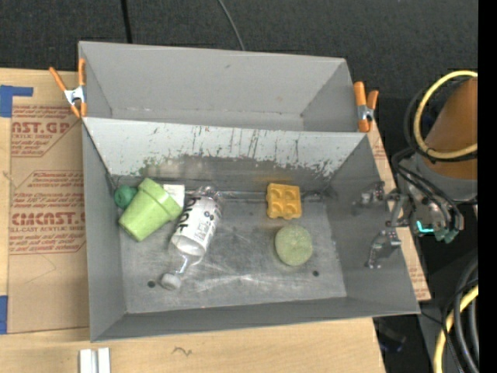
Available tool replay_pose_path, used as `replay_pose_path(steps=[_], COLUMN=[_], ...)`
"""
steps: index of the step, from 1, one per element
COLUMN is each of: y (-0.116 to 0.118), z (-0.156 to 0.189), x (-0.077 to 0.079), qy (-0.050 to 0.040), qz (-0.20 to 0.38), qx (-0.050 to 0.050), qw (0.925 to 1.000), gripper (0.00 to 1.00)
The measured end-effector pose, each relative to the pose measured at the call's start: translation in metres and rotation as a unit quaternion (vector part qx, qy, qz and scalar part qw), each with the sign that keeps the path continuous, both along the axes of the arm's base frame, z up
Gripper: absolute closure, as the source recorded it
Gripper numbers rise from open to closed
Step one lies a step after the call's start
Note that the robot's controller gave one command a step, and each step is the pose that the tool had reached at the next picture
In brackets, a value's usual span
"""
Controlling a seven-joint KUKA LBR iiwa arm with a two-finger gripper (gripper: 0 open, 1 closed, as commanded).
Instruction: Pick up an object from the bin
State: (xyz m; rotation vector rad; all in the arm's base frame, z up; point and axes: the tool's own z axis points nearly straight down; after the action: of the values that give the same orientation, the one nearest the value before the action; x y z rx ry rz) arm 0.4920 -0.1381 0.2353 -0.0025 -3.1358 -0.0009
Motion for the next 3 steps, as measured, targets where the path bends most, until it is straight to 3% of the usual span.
replay_pose_path(steps=[1, 2, 3], y=[0.001, 0.028, 0.049], z=[0.004, -0.076, -0.089], x=[0.002, 0.004, 0.013], qy=[-0.0038, -0.0057, -0.0015], qz=[0.001, -0.017, -0.011], qx=[-0.001, -0.001, 0.0], qw=[1.0, 0.9998, 0.9999], gripper=[0.0, 0.0, 0.0])
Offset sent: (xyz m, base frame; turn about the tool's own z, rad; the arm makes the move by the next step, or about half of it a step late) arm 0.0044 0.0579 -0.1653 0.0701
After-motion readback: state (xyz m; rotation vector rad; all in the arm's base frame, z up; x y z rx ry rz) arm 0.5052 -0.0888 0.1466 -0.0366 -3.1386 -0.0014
